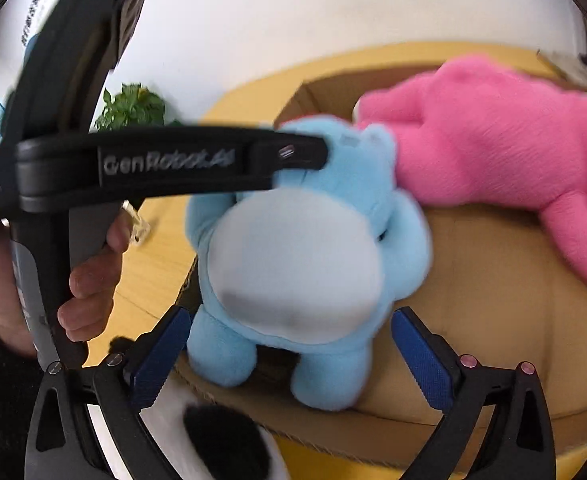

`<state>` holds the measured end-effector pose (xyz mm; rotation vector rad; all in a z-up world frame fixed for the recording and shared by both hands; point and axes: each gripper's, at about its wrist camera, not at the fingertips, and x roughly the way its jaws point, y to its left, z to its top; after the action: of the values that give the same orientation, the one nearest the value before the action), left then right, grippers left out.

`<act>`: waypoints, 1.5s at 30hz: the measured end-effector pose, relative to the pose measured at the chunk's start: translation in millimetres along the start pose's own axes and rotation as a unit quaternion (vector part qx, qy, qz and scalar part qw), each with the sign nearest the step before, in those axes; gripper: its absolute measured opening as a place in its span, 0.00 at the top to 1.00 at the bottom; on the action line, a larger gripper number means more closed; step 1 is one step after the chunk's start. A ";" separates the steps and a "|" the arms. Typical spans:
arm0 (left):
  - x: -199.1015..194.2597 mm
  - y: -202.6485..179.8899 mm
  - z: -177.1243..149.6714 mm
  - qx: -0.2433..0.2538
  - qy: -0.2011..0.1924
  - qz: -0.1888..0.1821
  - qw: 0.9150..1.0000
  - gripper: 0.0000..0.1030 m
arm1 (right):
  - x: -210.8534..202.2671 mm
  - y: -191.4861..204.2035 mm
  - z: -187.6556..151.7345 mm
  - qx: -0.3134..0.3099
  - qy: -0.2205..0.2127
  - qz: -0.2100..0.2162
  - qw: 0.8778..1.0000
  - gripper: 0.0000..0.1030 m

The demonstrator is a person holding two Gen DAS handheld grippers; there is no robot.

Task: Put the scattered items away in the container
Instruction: 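Lower the light blue bear into the box and open the right tool, then move the right tool back over the light blue bear in the box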

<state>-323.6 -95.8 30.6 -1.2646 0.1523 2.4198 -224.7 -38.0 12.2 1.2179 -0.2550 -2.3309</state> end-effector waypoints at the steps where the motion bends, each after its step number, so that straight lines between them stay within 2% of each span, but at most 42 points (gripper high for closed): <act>1: -7.6 -0.6 1.1 -0.008 -0.010 -0.004 1.000 0.40 | -8.9 -0.9 -0.9 -0.006 -0.010 -0.007 1.000 0.00; 5: -52.9 -11.4 1.5 -0.029 -0.053 -0.022 0.998 0.40 | -52.7 -5.1 -8.1 -0.025 -0.054 -0.022 0.998 0.00; 8: -92.9 -31.3 -6.1 -0.026 -0.090 -0.021 0.995 0.39 | -84.5 -0.3 -18.5 -0.059 -0.090 -0.057 0.993 0.00; 9: -103.9 -37.5 -10.6 -0.028 -0.099 -0.020 0.995 0.39 | -84.4 -11.5 -6.5 -0.068 -0.100 -0.067 0.990 0.00; 10: -116.6 -44.7 -17.3 -0.032 -0.109 -0.018 0.993 0.38 | -94.3 -10.7 -10.2 -0.075 -0.110 -0.075 0.988 0.00; 13: -144.6 -64.7 -41.0 -0.046 -0.133 0.004 0.990 0.28 | -124.9 -10.0 -27.7 -0.086 -0.136 -0.086 0.983 0.00; 17: -165.9 -89.6 -80.8 -0.073 -0.158 0.035 0.984 0.28 | -153.9 -19.9 -46.0 -0.090 -0.158 -0.093 0.979 0.00; 21: -172.5 -113.0 -121.1 -0.095 -0.161 0.072 0.980 0.28 | -173.5 -37.5 -70.1 -0.082 -0.165 -0.098 0.978 0.00; 28: -168.3 -133.8 -169.4 -0.131 -0.160 0.077 0.975 0.28 | -190.3 -71.8 -105.5 -0.062 -0.151 -0.123 0.979 0.00; 31: -160.2 -139.8 -177.6 -0.129 -0.150 0.067 0.978 0.28 | -191.9 -81.8 -114.5 -0.060 -0.142 -0.126 0.980 0.00; 36: -151.1 -146.2 -183.3 -0.124 -0.143 0.070 0.980 0.28 | -193.5 -90.8 -122.1 -0.055 -0.134 -0.125 0.981 0.00; 45: -143.3 -140.4 -189.2 -0.119 -0.129 0.078 0.981 0.28 | -179.2 -87.6 -127.3 -0.059 -0.116 -0.116 0.985 0.00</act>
<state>-50.3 -63.4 48.2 -1.0510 -0.1210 2.7798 -65.4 135.8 33.1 0.9616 -0.0517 -2.6516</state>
